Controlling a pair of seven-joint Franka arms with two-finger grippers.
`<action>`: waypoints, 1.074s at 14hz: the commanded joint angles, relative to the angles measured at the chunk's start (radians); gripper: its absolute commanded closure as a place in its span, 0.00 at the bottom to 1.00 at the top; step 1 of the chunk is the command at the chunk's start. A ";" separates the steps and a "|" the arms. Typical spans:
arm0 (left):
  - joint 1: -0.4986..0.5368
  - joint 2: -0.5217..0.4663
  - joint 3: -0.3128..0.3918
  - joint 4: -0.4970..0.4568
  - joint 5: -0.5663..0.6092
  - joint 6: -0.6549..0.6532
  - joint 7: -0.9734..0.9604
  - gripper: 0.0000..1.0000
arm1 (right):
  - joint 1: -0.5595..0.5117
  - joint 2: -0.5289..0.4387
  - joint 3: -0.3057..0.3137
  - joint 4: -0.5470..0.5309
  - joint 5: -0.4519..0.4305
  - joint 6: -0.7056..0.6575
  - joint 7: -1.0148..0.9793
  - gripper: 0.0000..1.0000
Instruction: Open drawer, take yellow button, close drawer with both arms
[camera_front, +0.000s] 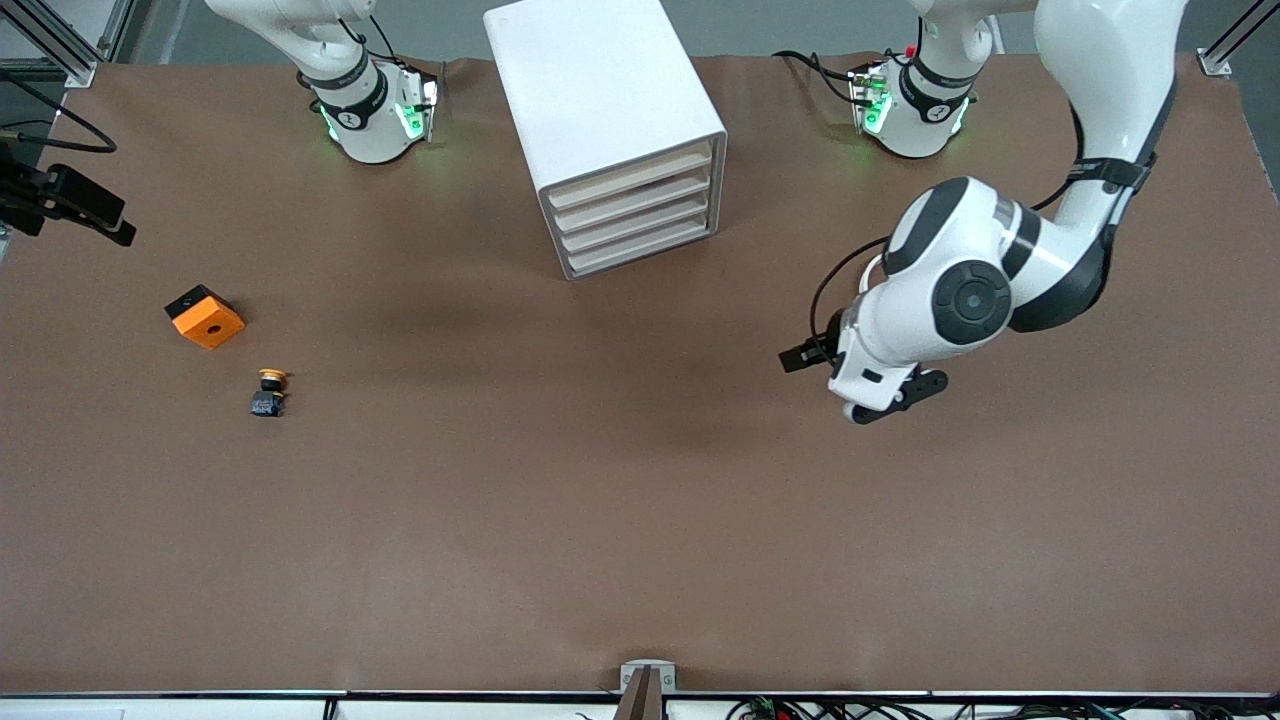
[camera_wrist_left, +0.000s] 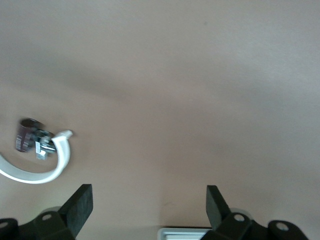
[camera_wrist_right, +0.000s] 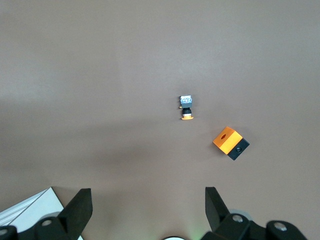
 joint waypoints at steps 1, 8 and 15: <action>0.059 -0.058 -0.009 -0.054 0.013 -0.023 0.111 0.00 | 0.015 0.005 -0.024 0.017 0.024 -0.013 0.004 0.00; 0.033 -0.150 0.099 -0.112 0.010 -0.033 0.295 0.00 | 0.008 0.005 -0.038 0.019 0.061 -0.011 0.013 0.00; -0.228 -0.255 0.504 -0.178 -0.030 -0.067 0.553 0.00 | 0.009 0.003 -0.038 0.019 0.055 -0.013 -0.048 0.00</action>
